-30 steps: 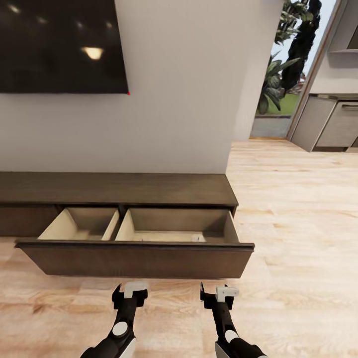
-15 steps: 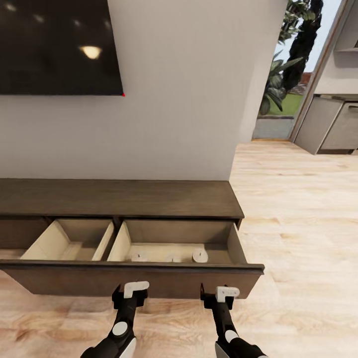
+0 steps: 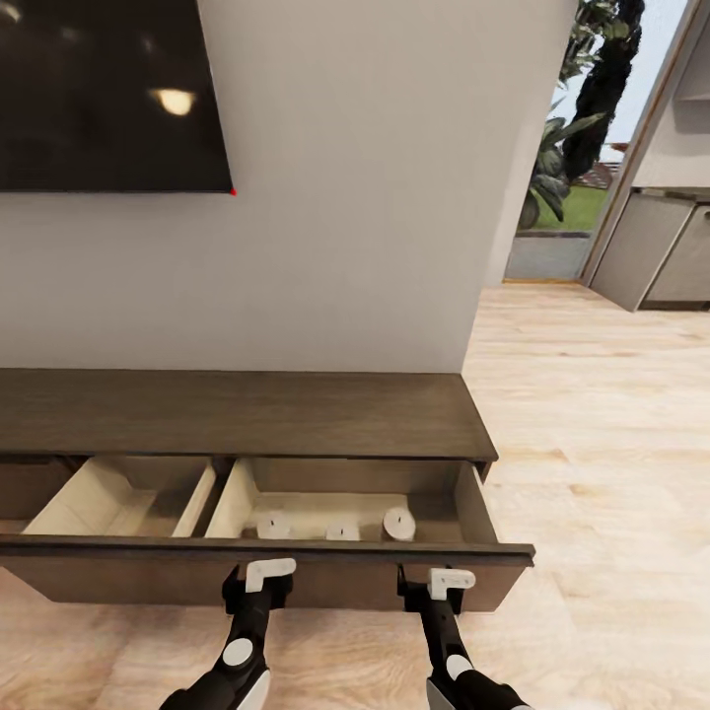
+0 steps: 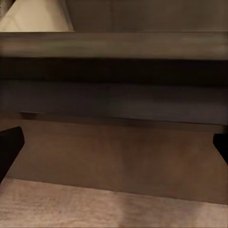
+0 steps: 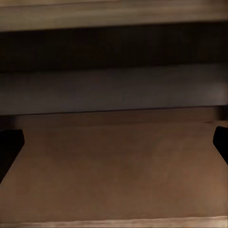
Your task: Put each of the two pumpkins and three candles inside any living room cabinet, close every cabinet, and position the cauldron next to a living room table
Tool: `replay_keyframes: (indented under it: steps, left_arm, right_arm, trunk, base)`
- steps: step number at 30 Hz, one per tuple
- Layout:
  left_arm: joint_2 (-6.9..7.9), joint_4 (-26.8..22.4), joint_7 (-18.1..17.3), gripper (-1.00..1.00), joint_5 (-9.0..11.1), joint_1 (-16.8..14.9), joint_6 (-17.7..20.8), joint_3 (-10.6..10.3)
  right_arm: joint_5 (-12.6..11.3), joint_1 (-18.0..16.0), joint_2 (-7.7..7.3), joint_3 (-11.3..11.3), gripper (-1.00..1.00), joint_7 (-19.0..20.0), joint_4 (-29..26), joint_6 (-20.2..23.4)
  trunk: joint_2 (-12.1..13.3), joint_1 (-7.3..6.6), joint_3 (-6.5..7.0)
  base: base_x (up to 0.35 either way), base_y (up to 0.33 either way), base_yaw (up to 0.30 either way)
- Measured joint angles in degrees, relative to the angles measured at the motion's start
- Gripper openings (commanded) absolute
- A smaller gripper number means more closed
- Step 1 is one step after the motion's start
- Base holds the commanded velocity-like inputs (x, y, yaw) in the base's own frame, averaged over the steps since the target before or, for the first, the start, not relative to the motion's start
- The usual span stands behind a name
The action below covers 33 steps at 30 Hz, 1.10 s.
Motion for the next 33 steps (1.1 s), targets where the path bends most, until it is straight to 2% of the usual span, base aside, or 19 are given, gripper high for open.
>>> replay_keyframes:
  steps: [33]
  left_arm:
    - [0.02, -0.04, 0.24, 1.0, 0.27, 0.04, -0.24, -0.04]
  right_arm:
    - [0.15, -0.02, 0.0, -0.1, 1.0, -0.01, -0.06, -0.03]
  trunk:
    - [0.0, 0.01, 0.0]
  base:
    - [0.233, 0.0, 0.0]
